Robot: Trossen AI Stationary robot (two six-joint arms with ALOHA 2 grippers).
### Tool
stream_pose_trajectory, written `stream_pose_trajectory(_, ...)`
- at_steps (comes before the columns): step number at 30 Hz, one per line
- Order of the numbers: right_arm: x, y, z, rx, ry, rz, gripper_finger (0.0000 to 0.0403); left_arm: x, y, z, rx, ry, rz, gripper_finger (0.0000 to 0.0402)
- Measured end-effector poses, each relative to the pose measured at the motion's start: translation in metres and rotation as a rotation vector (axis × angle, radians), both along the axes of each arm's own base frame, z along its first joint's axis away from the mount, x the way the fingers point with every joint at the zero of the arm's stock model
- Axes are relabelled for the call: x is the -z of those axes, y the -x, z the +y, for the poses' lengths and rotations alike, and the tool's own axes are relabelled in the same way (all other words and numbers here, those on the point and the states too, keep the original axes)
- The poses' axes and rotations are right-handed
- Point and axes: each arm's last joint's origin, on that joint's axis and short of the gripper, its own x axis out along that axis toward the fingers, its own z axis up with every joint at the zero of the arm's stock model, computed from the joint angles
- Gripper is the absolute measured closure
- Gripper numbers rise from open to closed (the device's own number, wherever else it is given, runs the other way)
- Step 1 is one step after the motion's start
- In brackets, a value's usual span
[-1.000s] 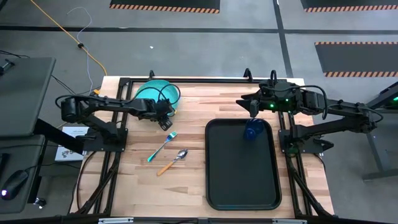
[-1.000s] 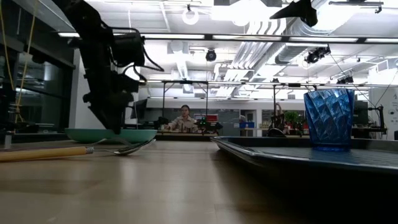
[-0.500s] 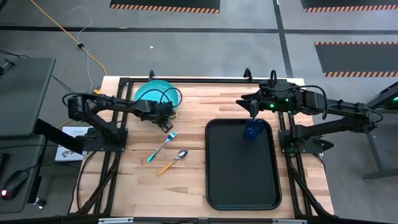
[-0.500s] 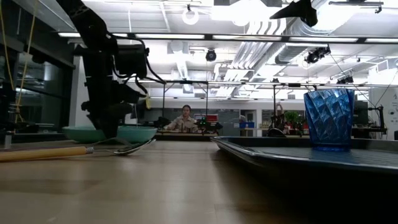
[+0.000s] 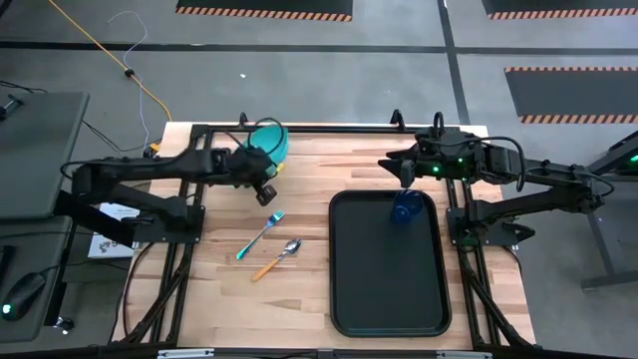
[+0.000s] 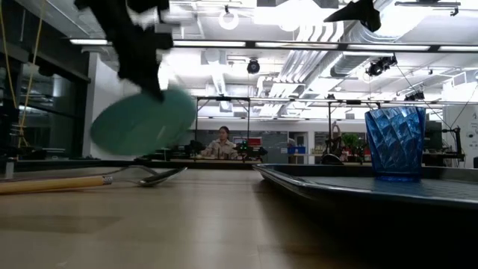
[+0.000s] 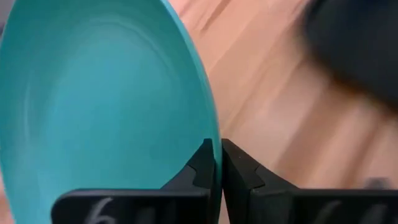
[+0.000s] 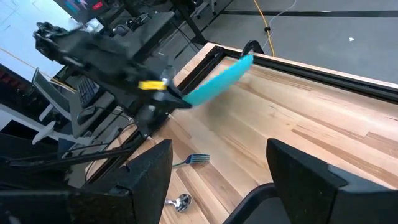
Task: Pick and place plate/cup/fork/spoon on tray
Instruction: Put the blue plate on the black serving tray to the bottom of the blue glass
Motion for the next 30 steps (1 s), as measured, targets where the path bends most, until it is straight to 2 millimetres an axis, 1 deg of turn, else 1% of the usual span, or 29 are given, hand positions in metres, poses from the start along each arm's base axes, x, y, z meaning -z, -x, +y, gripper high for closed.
stream_pose_trajectory(2, -0.001, 0.0, 0.0, 0.001, -0.001, -0.007, 0.0151, -0.025, -0.002, -0.009, 0.058, -0.033, -0.051, 0.0399)
stream_pose_trajectory(6, -0.002, -0.001, 0.0, 0.005, -0.014, -0.028, 0.0151, -0.063, -0.01, -0.033, 0.204, -0.09, -0.097, 0.04)
stream_pose_trajectory(9, -0.003, -0.001, 0.0, 0.005, -0.013, -0.038, 0.0151, -0.083, -0.021, -0.055, 0.338, -0.136, -0.125, 0.04)
stream_pose_trajectory(11, -0.004, -0.001, 0.0, 0.006, -0.012, -0.046, 0.0151, -0.088, -0.032, -0.071, 0.426, -0.156, -0.125, 0.04)
stream_pose_trajectory(13, -0.005, -0.001, 0.0, 0.006, -0.01, -0.058, 0.0151, -0.087, -0.045, -0.09, 0.529, -0.181, -0.098, 0.04)
stream_pose_trajectory(17, -0.012, 0.001, -0.001, 0.037, 0.007, -0.119, 0.0151, -0.076, -0.07, -0.131, 0.726, -0.234, -0.031, 0.0401)
stream_pose_trajectory(21, -0.022, 0.007, -0.002, 0.092, 0.037, -0.212, 0.0151, -0.058, -0.092, -0.172, 0.912, -0.249, 0.025, 0.0401)
stream_pose_trajectory(23, -0.027, 0.01, -0.002, 0.126, 0.059, -0.246, 0.0151, -0.05, -0.101, -0.191, 1.011, -0.219, 0.022, 0.0401)
stream_pose_trajectory(26, -0.032, 0.017, -0.002, 0.159, 0.072, -0.284, 0.0151, -0.041, -0.114, -0.217, 1.115, -0.186, -0.015, 0.0401)
stream_pose_trajectory(30, -0.037, 0.028, -0.001, 0.168, 0.074, -0.317, 0.0151, -0.032, -0.136, -0.242, 1.159, -0.186, -0.084, 0.0401)
